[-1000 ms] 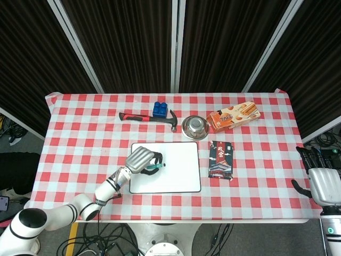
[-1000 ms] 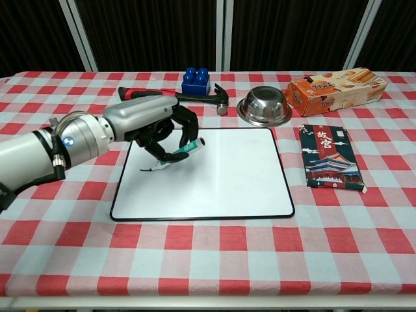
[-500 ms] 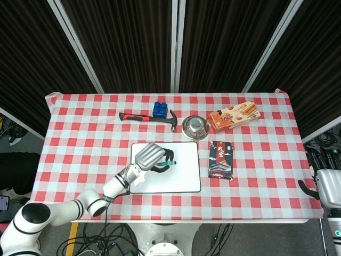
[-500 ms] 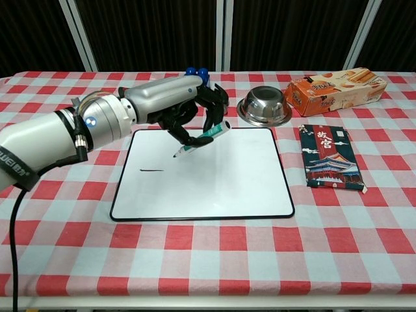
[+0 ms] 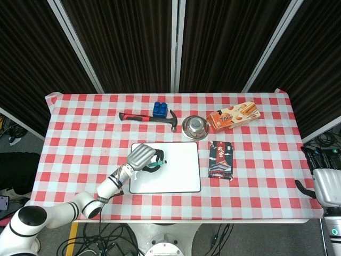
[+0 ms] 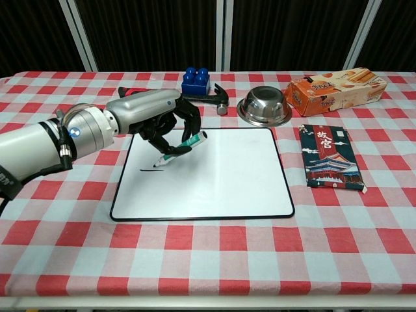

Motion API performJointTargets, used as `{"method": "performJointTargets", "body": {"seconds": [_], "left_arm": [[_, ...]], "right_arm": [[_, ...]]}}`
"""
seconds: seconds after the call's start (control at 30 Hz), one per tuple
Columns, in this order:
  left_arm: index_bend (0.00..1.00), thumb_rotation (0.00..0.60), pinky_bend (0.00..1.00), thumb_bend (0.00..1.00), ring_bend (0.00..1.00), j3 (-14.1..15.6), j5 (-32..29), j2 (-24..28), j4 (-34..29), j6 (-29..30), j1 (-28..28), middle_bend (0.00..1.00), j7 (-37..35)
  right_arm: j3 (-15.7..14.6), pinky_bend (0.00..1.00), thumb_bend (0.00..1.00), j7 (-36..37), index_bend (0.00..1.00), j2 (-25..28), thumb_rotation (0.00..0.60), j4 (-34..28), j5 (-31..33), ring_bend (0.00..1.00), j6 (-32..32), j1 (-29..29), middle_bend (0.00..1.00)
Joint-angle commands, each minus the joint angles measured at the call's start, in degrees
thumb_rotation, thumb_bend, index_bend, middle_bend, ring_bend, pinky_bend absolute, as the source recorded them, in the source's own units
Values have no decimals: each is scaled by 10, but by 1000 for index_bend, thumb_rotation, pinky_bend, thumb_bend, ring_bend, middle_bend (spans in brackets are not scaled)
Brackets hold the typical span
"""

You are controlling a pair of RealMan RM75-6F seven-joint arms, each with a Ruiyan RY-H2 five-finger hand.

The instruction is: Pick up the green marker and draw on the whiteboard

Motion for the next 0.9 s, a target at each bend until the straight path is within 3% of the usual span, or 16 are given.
{"method": "performJointTargets", "body": {"seconds": [0.03, 0.33, 0.5, 0.9], "left_arm": [[541, 600, 893, 403, 793, 4, 1, 2, -5, -3, 1, 558, -2], [541, 600, 890, 404, 786, 41, 13, 61, -97, -26, 14, 558, 5], [541, 600, 890, 406, 781, 31, 14, 76, -132, 9, 28, 558, 11], [540, 600, 883, 408, 781, -6, -10, 28, -69, -7, 6, 558, 26]], "right_arm": [[0, 136, 155, 1, 48, 0, 600, 0, 0, 30, -1, 1, 118], [-1, 136, 155, 7, 50, -2, 600, 5, -2, 30, -5, 3, 118], [1, 137, 155, 8, 50, 1, 600, 5, -4, 30, 5, -1, 118], [1, 137, 155, 2, 49, 2, 600, 0, 1, 30, -3, 1, 119]]}}
